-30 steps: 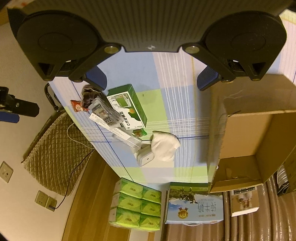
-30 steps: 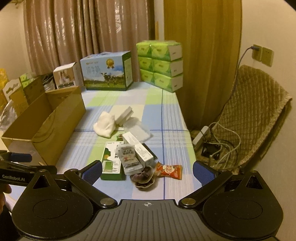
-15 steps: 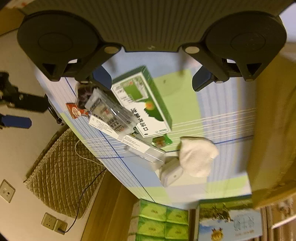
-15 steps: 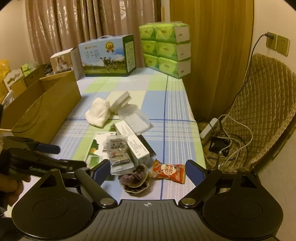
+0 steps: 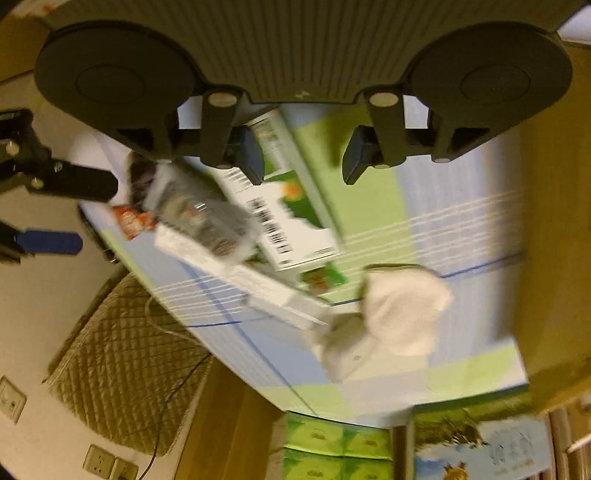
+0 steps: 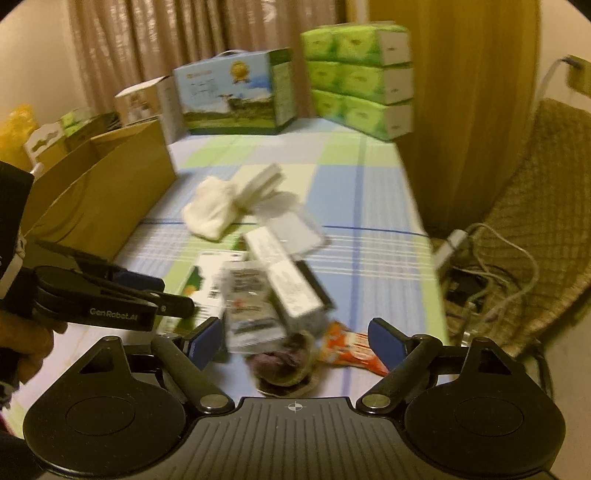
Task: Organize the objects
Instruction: 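Grasp the green spray box with the left tool while the right grasps the snack packet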
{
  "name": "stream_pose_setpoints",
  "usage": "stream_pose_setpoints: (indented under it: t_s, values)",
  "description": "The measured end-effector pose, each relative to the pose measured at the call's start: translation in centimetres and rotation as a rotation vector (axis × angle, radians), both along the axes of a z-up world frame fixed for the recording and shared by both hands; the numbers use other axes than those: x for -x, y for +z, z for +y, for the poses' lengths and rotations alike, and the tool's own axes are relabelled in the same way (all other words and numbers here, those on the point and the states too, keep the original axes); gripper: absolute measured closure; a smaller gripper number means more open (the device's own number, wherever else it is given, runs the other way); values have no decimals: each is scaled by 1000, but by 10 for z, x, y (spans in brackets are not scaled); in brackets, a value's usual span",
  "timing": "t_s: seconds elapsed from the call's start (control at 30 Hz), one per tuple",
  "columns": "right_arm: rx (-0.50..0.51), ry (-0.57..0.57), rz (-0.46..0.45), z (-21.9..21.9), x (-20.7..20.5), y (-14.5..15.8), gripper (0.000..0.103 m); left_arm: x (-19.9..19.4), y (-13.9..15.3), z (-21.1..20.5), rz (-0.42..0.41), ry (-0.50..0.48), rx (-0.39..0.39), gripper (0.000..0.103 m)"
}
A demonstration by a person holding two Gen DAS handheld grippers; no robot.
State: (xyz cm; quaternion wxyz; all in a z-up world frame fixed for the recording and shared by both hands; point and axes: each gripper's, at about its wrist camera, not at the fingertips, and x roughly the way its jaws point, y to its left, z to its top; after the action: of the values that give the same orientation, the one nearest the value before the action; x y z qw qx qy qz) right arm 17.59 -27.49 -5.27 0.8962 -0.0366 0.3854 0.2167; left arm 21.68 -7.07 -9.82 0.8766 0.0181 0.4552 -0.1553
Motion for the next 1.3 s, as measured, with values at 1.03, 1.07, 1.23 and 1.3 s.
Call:
stream_pose_setpoints:
  t_s: [1.03, 1.07, 1.23, 1.3]
  values:
    - [-53, 26, 87, 3, -15, -21, 73, -20, -22, -21, 58, -31, -2, 50]
    - [-35, 38, 79, 7, -14, -21, 73, -15, -22, -18, 52, -33, -17, 51]
    - [61, 108, 32, 28, -14, -30, 69, 2, -19, -3, 39, -35, -56, 51]
    - [97, 122, 22, 34, -17, -37, 59, 2, -16, -3, 20, -46, -59, 51]
